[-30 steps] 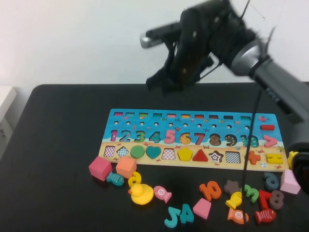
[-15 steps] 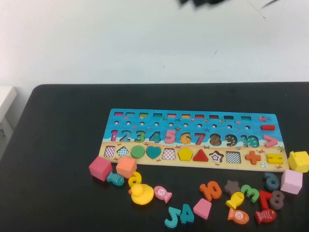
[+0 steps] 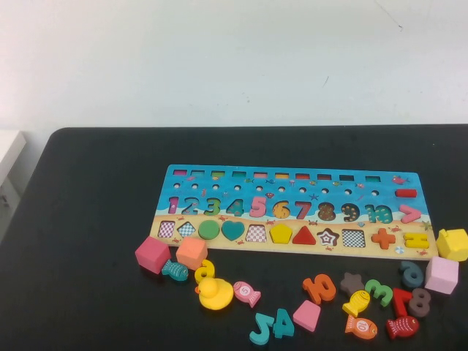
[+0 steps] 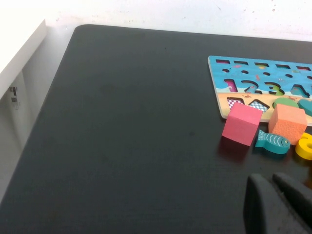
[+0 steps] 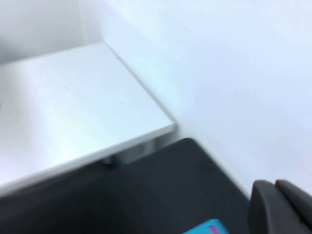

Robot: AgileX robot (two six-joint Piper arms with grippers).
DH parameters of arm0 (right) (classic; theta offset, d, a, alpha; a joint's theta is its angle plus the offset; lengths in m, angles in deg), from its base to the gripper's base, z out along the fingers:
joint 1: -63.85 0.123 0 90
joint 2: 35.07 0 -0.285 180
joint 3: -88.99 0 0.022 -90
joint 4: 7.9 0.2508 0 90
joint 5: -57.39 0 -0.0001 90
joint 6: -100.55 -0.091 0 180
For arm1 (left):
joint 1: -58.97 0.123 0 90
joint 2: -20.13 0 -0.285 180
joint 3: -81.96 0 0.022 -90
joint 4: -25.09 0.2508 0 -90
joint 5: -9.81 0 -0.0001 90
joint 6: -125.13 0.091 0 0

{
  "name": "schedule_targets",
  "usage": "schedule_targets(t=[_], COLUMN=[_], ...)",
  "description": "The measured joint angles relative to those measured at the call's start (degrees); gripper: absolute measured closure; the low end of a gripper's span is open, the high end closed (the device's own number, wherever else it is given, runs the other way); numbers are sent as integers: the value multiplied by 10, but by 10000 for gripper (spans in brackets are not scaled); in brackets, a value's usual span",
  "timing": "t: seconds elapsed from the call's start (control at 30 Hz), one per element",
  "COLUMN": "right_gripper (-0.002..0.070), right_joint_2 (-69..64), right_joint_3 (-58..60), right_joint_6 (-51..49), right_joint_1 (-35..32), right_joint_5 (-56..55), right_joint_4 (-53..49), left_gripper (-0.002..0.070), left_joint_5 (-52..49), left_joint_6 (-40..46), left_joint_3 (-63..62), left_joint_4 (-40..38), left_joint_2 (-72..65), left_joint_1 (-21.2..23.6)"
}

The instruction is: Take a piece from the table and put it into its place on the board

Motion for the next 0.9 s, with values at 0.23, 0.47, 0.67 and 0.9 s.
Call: schedule_targets(t=[0.23, 0.47, 0.67, 0.9], right_gripper=[657, 657, 657, 657], right_joint_2=[39, -11, 15, 197], right_joint_3=[-1, 1, 113, 408], right_joint_6=[-5, 7, 2, 30], right_joint_1=[0, 9, 41, 46], right_joint_5=[0, 0, 0, -45], right_joint_4=[20, -9, -116, -176], left_gripper=[677, 677, 677, 677], left_joint_5=[0, 0, 0, 0], left_joint_6=[2, 2, 2, 2], left_joint_3=[0, 0, 0, 0], left_joint_4=[0, 0, 0, 0], left_joint_2=[0, 0, 0, 0], left_joint_1=[0, 0, 0, 0])
